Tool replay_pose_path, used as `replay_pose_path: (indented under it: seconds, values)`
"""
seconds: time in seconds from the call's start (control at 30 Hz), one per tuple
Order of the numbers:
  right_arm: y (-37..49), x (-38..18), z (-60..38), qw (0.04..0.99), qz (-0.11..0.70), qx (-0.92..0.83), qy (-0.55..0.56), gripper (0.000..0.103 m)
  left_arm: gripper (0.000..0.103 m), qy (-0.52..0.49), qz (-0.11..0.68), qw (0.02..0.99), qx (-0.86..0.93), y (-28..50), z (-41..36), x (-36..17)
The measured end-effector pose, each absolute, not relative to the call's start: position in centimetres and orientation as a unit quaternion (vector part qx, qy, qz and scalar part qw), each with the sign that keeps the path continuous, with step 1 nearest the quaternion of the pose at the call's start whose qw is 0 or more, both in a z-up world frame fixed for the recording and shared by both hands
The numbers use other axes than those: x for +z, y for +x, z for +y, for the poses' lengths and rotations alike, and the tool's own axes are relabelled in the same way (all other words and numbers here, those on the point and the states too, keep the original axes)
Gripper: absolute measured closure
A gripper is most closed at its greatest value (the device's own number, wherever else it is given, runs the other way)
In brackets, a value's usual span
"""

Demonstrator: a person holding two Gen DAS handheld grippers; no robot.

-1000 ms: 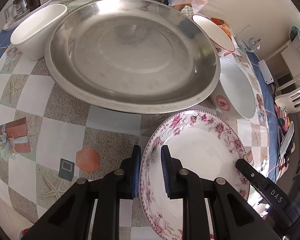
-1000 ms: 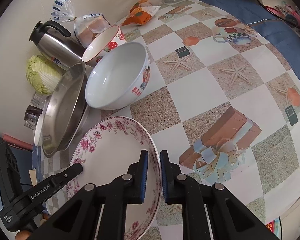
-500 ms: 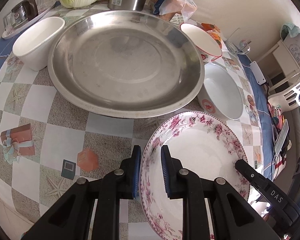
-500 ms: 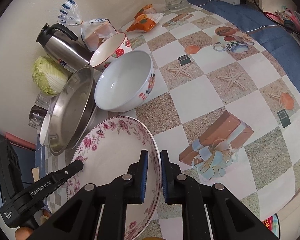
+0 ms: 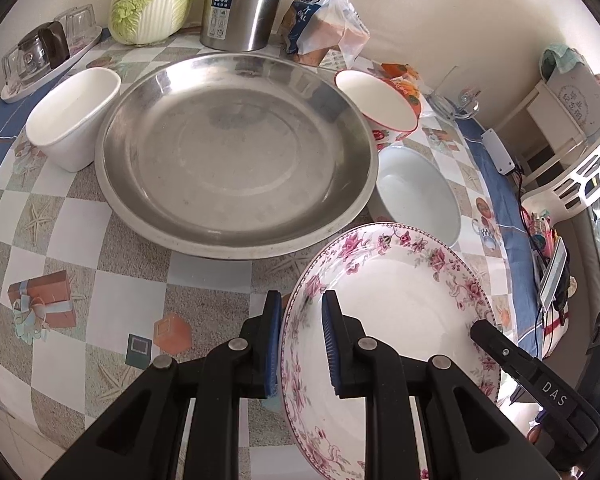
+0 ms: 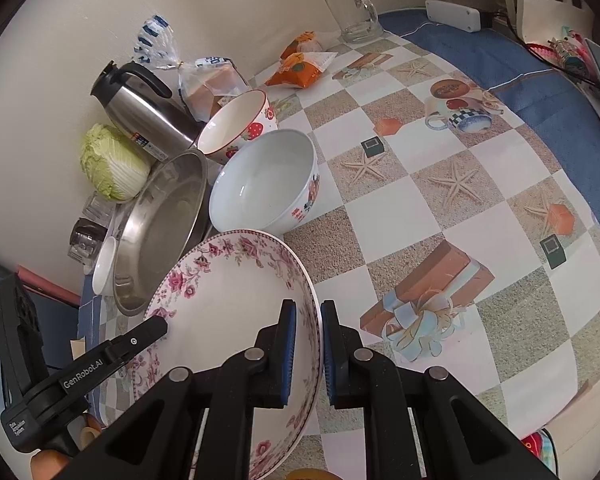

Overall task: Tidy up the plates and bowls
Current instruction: 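Lift the floral plate with both tools and carry it over the steel basin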

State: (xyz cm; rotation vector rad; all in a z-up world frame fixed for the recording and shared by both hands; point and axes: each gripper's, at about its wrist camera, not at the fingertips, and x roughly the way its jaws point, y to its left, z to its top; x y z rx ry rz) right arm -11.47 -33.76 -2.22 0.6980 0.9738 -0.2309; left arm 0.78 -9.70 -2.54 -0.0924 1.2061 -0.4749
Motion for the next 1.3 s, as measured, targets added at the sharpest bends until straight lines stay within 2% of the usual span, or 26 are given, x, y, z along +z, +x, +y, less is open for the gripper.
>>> replay_pose_path:
  seconds: [0.87,1.3]
  values:
    - [-2.6,1.6,-33.6,0.842,0.443,-0.082,0.297,0.090,0.082,-0.112,0.533,0.815,-0.197,9.5,-9.4,0.9]
    - [3.0,0.6,-34.0,0.847,0.436,-0.063,0.298,0.090,0.082,-0.138,0.520,0.822,-0.187,14.4,-8.9,0.3]
